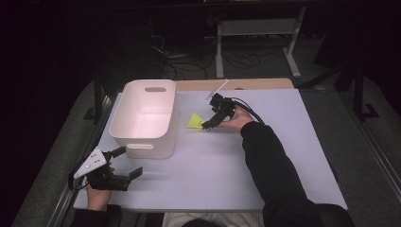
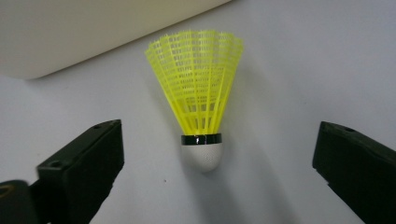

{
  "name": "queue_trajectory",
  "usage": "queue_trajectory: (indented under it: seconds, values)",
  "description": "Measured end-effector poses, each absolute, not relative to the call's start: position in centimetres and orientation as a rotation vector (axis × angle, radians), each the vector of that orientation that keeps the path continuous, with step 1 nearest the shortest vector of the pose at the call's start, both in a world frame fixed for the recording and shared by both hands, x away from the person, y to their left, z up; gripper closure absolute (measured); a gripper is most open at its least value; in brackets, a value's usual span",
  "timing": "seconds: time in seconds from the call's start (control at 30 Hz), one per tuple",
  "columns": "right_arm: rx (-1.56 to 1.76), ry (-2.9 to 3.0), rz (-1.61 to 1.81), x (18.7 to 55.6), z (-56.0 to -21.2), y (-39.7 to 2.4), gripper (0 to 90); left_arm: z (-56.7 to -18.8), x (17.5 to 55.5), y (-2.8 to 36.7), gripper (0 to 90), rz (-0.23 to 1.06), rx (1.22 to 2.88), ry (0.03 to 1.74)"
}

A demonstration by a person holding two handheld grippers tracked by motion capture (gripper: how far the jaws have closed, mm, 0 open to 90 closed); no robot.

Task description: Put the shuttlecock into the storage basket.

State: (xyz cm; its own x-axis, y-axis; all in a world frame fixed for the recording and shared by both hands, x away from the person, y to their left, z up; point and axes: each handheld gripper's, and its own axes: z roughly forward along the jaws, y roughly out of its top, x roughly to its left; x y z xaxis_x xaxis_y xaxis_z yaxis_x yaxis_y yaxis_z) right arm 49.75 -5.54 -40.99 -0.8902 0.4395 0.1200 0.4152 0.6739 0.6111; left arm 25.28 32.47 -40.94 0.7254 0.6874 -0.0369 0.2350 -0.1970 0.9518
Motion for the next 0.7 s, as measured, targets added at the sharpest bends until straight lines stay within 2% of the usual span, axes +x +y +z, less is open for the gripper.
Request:
queue_trajectory:
  seconds: [0.47, 0.7]
  values:
    - [0.664, 2.906, 0.930, 49.6, -42.1, -4.3, 18.6, -41.0, 25.3, 32.5, 0.0, 0.482, 1.765, 0.731]
    - [0.675, 2.921, 0.920, 49.8, -42.7, -4.0, 31.3, -41.0, 25.3, 32.5, 0.0, 0.481, 1.765, 0.730]
